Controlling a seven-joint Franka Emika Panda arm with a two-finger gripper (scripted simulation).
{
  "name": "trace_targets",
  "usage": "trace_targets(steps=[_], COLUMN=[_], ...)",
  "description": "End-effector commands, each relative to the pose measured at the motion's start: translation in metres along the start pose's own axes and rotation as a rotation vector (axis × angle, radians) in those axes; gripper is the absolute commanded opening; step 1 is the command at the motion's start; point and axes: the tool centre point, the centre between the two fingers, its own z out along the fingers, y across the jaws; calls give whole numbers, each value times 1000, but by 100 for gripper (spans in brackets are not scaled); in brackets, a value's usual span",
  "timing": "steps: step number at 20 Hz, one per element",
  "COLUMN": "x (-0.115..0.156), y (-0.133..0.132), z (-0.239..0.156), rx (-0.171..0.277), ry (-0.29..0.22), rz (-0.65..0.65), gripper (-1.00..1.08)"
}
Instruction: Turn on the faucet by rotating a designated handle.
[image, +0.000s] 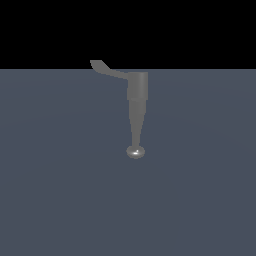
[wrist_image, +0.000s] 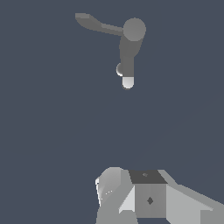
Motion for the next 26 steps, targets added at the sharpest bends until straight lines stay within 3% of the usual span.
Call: trace_targets(steps=[1, 14, 26], x=[0, 8, 31], y=[0, -10, -13], z=[0, -4, 0], rx=[0, 9, 26], ry=[0, 15, 14], rz=[0, -29, 94], gripper=[-100, -100, -100])
